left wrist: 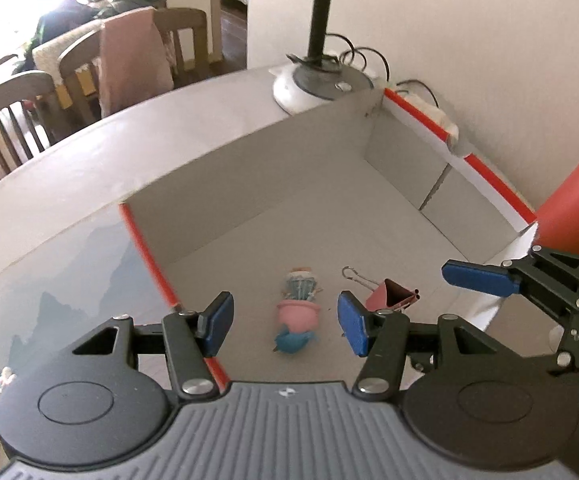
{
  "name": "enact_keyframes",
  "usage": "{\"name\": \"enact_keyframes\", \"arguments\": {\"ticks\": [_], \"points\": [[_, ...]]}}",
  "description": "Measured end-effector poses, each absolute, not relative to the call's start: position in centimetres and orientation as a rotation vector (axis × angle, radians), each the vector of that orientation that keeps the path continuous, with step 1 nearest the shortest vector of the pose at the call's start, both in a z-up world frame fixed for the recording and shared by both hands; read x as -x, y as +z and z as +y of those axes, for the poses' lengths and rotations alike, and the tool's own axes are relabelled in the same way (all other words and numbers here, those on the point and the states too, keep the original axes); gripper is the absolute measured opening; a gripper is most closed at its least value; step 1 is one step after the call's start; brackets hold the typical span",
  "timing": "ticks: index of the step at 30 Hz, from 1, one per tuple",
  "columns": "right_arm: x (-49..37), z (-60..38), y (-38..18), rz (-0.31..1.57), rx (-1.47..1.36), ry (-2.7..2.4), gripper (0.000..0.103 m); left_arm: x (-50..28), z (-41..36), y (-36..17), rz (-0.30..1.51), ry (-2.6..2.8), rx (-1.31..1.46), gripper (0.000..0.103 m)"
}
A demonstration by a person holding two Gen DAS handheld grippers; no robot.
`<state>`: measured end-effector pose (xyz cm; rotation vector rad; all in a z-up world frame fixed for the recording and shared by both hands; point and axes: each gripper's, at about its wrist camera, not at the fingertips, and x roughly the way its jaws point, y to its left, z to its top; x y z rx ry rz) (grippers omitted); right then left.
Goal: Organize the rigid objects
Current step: 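Withdraw both tools from the box back toward the table items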
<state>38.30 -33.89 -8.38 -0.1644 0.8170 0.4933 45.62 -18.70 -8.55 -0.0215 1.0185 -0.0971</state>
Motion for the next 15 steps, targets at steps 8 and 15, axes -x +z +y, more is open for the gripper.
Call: {"name": "enact_keyframes", "arguments": {"ticks": [8,15], "points": [[-37.2,-32.8,-6.3,0.789,0.144,0.519,0.070,-41.5,-16.8,-6.0,0.943,-0.060,0.058,0.056],[-34.2,-30.9,-4.5,0.771,0.129,0.537,0.079,-36.8,-14.1,-4.5,0.890,-0.041,0.089,0.063]]}}
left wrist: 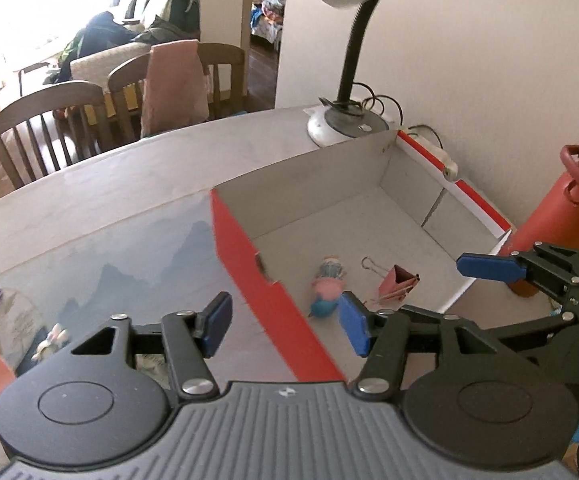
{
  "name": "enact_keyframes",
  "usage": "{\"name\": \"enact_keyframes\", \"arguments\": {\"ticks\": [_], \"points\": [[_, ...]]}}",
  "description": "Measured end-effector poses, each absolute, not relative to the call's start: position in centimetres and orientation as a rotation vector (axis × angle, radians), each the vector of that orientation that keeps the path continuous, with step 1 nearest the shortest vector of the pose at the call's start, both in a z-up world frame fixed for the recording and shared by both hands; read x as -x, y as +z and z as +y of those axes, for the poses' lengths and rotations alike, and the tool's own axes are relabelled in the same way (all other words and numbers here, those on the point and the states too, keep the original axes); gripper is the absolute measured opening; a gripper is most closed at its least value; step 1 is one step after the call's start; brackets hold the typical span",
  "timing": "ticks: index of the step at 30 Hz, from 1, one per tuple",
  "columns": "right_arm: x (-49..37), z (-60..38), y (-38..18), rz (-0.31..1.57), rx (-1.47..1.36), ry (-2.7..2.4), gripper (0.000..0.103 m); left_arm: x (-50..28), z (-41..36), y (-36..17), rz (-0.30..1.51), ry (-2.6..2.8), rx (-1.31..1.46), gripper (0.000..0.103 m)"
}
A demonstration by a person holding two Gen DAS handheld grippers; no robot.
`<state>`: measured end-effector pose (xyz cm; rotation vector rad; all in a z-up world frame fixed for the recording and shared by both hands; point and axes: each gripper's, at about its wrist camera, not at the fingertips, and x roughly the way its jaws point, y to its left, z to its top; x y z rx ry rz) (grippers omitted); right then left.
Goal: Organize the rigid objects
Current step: 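Withdraw both tools from the box back toward the table items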
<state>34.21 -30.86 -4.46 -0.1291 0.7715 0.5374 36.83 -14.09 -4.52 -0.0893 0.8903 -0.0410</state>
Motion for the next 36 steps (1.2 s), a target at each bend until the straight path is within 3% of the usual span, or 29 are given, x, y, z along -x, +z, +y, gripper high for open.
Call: {"name": "enact_keyframes", "arguments": {"ticks": [6,17,27,29,31,36], "points": [[-30.7,-28.6,-3.4,0.751,0.115,0.553,0.086,-32.0,-11.1,-3.4,0.838,-0.024,0.112,0.065],[-24.8,-23.2,-2.8,0.712,0.075,0.610,0.096,-22.2,-4.6,-2.5,0.792,0.006,0.139,0.080],[-21.6,-18.1,-4.5,0.735,0.071,0.625,0.096,-15.5,2.5,-4.2,0.796,0.040,0.178,0.084],[-20.9,-16.9,-4.8,0.744,0.079,0.627,0.096,-14.5,3.5,-4.9,0.806,0.047,0.178,0.089],[-20.7,-15.8,-5.2,0.751,0.087,0.626,0.096,-13.5,4.4,-5.7,0.809,0.056,0.184,0.101],[-20.3,-12.9,-6.4,0.773,0.107,0.628,0.096,-12.0,5.9,-7.9,0.804,0.072,0.198,0.103]]}}
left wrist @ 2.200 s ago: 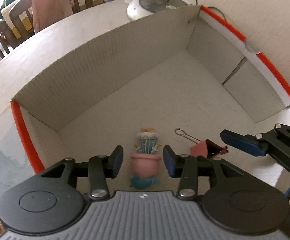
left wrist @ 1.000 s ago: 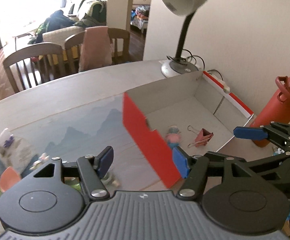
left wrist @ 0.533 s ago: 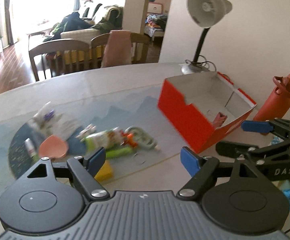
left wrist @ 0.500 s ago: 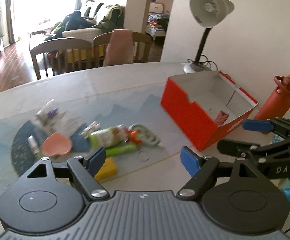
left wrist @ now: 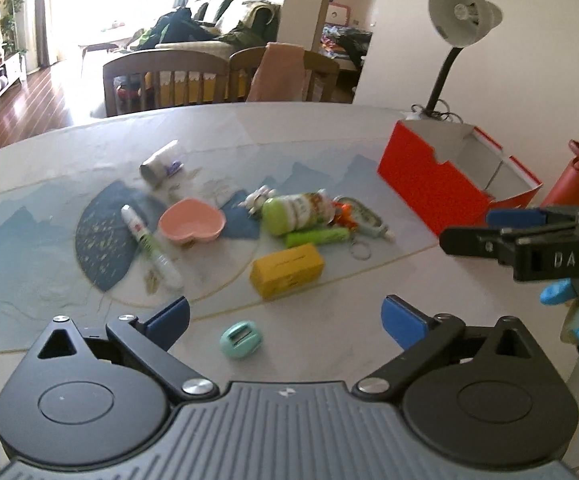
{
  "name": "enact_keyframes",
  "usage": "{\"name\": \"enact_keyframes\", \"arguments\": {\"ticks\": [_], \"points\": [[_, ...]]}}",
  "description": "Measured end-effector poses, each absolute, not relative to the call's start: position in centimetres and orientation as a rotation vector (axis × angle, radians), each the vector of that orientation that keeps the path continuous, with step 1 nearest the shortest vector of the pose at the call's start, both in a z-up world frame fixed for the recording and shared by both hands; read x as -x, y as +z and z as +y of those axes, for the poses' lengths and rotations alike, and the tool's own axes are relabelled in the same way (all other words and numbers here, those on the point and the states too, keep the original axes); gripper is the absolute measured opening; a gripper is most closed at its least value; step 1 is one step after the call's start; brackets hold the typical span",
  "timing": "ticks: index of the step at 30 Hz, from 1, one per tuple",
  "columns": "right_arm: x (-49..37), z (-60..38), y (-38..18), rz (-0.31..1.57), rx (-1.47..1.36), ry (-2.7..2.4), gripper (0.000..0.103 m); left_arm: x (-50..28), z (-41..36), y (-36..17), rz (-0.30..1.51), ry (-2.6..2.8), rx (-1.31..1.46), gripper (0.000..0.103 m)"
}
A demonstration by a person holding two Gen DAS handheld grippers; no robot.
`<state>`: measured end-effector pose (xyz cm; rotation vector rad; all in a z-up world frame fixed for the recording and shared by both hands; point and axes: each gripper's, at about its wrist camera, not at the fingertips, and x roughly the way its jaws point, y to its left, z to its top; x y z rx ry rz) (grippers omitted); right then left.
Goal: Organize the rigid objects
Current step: 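Withdraw both tools from the box back toward the table items, then grasp the teal sharpener with the left tool while the right tool grasps the yellow box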
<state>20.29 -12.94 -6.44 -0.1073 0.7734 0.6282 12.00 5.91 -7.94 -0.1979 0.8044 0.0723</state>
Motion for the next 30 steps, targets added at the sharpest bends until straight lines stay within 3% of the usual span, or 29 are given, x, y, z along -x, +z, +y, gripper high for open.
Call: {"name": "enact_keyframes", "arguments": {"ticks": [14,30], "points": [[-22.4,-4.8,-11.4,0.854,0.187,0.625,0.094,-12.8,8.0,-15.1,0.820,0.165,0.257,0.103],[-25.1,0.6,-15.9,0.935,0.302,0.572,0.088,-15.0,7.8,-18.7,0.831,0.205,0.225,0.101]]}}
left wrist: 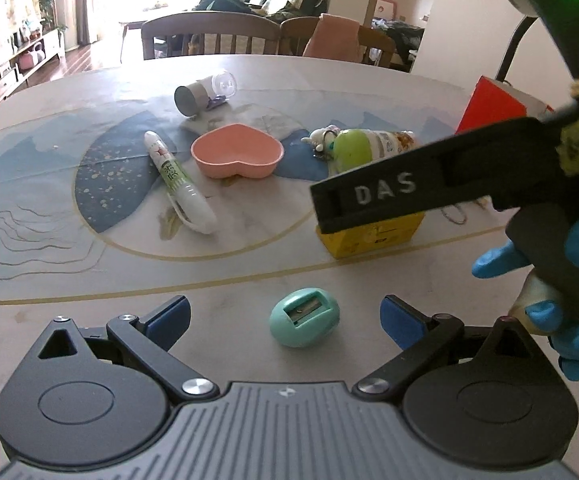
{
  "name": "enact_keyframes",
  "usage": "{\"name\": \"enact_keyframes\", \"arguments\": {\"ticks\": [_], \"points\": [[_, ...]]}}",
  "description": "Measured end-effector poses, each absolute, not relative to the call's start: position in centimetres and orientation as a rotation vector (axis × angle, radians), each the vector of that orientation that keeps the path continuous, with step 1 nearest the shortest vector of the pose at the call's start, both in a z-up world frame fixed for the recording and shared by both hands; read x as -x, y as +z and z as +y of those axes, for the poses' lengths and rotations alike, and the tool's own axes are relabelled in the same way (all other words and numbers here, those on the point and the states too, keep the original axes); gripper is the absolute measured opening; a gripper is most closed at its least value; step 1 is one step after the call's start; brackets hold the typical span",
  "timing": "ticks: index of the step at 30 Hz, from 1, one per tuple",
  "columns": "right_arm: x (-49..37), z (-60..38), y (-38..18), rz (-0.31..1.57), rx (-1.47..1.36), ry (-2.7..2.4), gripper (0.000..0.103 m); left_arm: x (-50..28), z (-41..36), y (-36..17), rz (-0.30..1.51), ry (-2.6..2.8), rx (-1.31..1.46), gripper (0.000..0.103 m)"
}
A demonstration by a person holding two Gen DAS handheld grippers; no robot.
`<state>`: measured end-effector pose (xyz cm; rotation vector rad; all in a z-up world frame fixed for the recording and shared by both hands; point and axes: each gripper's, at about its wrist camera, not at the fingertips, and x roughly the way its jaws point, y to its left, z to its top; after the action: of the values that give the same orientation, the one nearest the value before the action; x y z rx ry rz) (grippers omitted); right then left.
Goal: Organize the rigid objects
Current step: 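Grasp the teal sharpener with the left tool while the right tool grasps the yellow box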
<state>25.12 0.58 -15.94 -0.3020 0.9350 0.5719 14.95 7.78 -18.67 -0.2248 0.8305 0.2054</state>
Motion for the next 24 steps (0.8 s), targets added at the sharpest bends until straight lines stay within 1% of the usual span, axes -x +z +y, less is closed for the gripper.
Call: {"name": "enact_keyframes", "arguments": {"ticks": [2,4,5,7,8,10,11,13,14,15,16,24], "points": [[-25.2,0.9,-16.3,0.939,0.321,0.555,0.083,-15.0,7.6,-18.7,0.831,0.207,0.220,0.097],[-25.2,1.0,-16.5,0.948,0.328,0.549,0.080,-15.1,7.4,-18.8,0.833,0.206,0.215,0.089],[-25.2,1.0,-16.6,0.950,0.330,0.546,0.077,-15.2,7.3,-18.8,0.836,0.209,0.207,0.087],[-25.2,1.0,-16.7,0.955,0.333,0.543,0.075,-15.2,7.1,-18.9,0.840,0.204,0.205,0.075],[-25.2,1.0,-16.7,0.958,0.332,0.544,0.074,-15.2,7.0,-18.9,0.837,0.205,0.197,0.072],[-25.1,1.0,-16.7,0.958,0.330,0.548,0.070,-15.2,6.8,-18.8,0.835,0.206,0.190,0.062],[-25.1,1.0,-16.7,0.957,0.331,0.550,0.070,-15.2,6.7,-18.8,0.834,0.204,0.192,0.059],[-25.0,1.0,-16.6,0.955,0.336,0.546,0.070,-15.3,6.6,-18.7,0.834,0.199,0.190,0.047],[-25.0,1.0,-16.6,0.954,0.335,0.546,0.070,-15.3,6.6,-18.7,0.835,0.200,0.187,0.045],[-25.0,0.9,-16.6,0.955,0.332,0.547,0.070,-15.3,6.5,-18.7,0.836,0.200,0.187,0.040],[-25.0,0.8,-16.6,0.957,0.327,0.545,0.070,-15.3,6.5,-18.7,0.836,0.197,0.193,0.038],[-24.2,-0.7,-15.1,0.955,0.318,0.563,0.069,-15.2,6.6,-18.1,0.834,0.209,0.222,0.037]]}}
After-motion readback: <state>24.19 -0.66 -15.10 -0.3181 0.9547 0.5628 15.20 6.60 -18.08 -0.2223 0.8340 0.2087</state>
